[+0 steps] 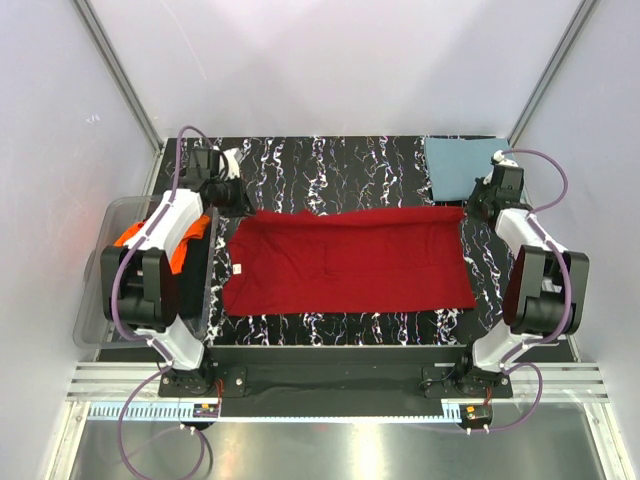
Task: Fold and stack the t-shirts
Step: Fold the tshirt
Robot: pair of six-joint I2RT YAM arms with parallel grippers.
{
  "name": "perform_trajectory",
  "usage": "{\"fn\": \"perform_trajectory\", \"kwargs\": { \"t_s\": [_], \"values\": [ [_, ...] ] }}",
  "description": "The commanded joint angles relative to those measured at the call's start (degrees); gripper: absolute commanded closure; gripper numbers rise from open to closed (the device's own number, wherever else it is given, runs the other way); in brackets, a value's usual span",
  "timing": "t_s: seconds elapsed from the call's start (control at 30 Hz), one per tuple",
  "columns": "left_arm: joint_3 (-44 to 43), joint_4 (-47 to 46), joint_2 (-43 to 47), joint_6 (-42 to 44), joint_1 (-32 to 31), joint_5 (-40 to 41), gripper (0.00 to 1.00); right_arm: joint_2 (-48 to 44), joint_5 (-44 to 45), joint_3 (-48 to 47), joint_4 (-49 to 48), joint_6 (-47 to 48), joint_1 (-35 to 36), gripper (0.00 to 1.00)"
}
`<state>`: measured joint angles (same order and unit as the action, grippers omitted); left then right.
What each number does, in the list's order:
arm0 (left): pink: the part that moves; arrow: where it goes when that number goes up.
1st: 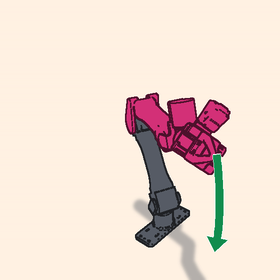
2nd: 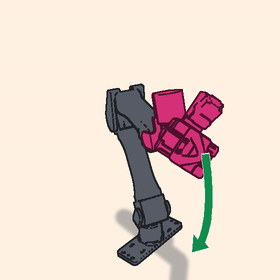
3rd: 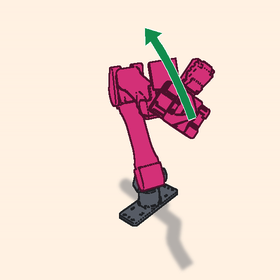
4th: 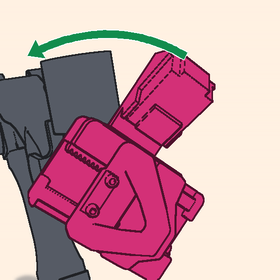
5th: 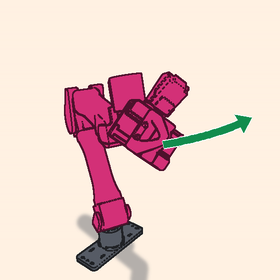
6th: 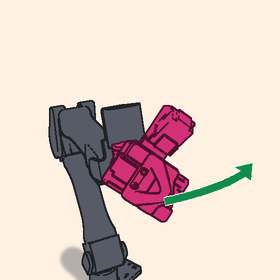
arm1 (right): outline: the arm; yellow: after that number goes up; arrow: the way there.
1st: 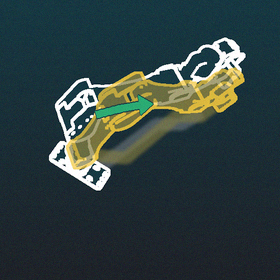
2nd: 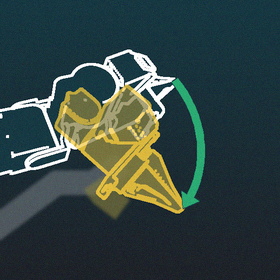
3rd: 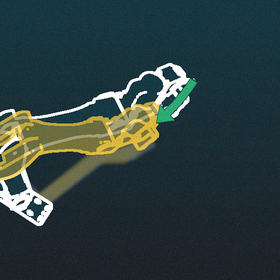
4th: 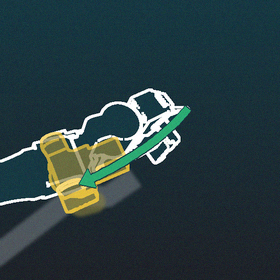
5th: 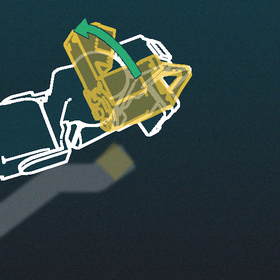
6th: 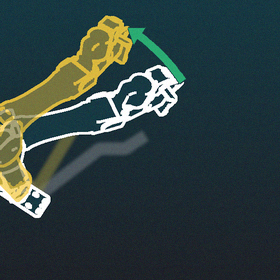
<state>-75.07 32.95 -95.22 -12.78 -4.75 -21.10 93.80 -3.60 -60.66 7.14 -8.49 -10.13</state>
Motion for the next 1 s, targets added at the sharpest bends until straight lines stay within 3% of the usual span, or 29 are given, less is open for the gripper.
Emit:
{"fn": "perform_trajectory", "kwargs": {
  "t_s": [0.0, 0.97],
  "values": [
    [2.46, -1.40, 3.81, -1.72, 0.18, -0.61, 1.00, -4.06, 2.45, 0.72, 2.52, -1.88, -0.33, 1.00],
    [14.77, 4.93, 14.53, -3.22, -5.09, 7.39, 1.00, -11.97, 9.22, 7.75, 15.36, -8.29, -1.30, 1.00]
  ]
}}
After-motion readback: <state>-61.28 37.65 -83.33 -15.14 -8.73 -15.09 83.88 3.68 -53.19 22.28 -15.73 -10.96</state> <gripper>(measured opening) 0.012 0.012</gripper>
